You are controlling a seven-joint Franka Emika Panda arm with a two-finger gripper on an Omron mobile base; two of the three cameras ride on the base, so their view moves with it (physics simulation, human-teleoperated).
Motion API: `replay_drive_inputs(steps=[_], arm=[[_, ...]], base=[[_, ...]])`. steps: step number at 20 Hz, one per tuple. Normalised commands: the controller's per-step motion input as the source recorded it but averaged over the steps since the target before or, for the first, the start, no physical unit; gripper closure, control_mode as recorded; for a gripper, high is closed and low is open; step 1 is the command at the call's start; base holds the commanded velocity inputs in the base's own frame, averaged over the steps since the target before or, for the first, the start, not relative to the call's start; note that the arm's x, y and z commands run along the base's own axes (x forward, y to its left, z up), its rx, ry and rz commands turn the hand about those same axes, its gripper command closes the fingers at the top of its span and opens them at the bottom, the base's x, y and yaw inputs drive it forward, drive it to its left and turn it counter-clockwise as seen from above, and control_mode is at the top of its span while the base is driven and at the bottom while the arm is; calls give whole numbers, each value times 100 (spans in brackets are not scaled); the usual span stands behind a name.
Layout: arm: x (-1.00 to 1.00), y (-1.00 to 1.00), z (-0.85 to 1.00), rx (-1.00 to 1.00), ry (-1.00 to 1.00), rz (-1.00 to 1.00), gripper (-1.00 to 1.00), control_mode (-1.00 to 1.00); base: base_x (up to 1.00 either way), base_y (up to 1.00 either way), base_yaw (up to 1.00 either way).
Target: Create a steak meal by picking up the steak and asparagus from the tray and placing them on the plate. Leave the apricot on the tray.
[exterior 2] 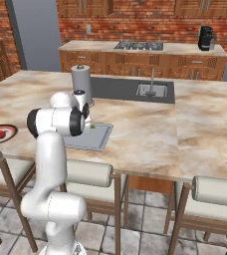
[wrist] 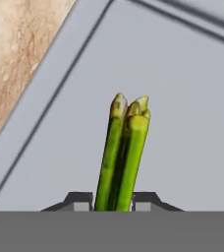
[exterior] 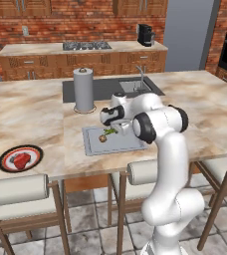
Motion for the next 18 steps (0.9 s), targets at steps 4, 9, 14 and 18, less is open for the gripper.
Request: replay_drive_inputs(steps=[4,9,14,18], arm=[[-32,13,74,0,-11,3,100,-100],[-2,16,90,3,-11,18,100,-100],[-5,30,80,4,-2,31,100,-100],[-8,55,43,1,0,42,100,-100]], base=[[0,0,0],[0,0,0],[0,0,0],[0,0,0]])
